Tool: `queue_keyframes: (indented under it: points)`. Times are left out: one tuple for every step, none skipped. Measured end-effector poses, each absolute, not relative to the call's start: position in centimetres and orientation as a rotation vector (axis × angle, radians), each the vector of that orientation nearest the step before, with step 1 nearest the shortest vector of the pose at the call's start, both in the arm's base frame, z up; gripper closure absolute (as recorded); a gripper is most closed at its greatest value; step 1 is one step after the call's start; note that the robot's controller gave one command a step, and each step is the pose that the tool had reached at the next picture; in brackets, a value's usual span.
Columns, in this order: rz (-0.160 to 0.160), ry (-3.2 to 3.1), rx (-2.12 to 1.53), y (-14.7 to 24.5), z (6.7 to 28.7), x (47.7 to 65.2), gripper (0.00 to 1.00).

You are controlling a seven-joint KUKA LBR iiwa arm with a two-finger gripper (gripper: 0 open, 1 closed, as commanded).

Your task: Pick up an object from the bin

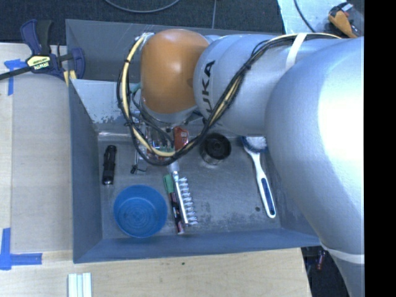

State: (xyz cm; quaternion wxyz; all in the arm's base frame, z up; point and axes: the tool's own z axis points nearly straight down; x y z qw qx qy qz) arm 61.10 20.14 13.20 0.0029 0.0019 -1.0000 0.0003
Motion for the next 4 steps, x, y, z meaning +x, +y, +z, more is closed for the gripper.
queue_keyframes:
  points:
    - [-0.002,-3.144,-0.001,20.1,13.7,61.3,0.00]
    - [-0.002,-3.052,0.724,19.3,6.9,52.0,0.00]
    - [-0.002,-3.087,0.615,18.0,12.3,53.4,0.00]
    - [-0.007,-2.827,1.353,20.3,9.9,48.3,0.00]
